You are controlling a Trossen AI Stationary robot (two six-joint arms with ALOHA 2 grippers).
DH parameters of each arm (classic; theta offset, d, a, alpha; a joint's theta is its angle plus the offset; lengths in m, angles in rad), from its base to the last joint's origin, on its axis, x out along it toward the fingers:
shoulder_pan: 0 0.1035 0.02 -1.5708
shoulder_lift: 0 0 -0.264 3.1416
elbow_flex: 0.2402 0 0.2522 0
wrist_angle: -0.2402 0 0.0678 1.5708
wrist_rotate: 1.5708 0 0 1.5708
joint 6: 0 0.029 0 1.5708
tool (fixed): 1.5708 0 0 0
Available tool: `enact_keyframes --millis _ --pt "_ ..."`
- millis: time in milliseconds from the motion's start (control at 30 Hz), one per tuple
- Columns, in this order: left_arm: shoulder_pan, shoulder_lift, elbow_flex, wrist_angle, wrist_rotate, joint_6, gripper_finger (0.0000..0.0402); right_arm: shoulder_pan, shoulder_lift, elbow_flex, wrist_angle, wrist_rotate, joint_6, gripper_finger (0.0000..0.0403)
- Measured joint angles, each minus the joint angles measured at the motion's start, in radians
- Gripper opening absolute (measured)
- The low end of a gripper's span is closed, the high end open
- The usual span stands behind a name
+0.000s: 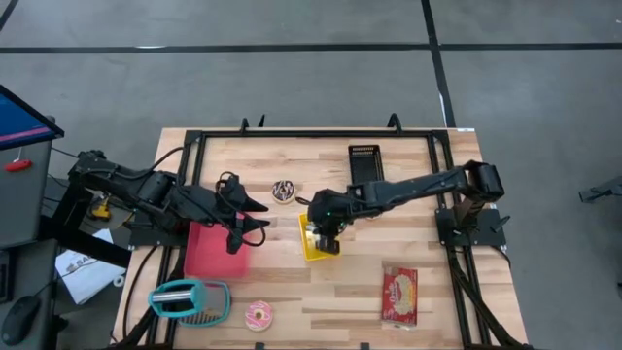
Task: Pick & Place Food Item
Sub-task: Put the black food coloring bottle into the yellow bin, then put the red popcorn bag into the pink bin
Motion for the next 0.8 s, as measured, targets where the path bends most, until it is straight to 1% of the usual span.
enact_keyframes --millis 200,500,600,800 --pt "-0.003 0.000 0.000 -0.026 0.000 0.000 0.0172 -0.026 0.002 -0.114 0.057 0.006 0.065 0.0052" --pt "-0.010 0.000 0.000 -0.029 0.000 -0.006 0.0172 -0.035 0.002 -0.142 0.108 0.003 0.080 0.0055" --pt "-0.010 0.000 0.000 -0.029 0.000 -0.008 0.0172 -0.035 0.002 -0.163 0.134 -0.009 0.106 0.0067" --pt "-0.025 0.000 0.000 -0.028 0.001 -0.017 0.0172 -0.035 0.002 -0.167 0.174 -0.010 0.155 0.0111"
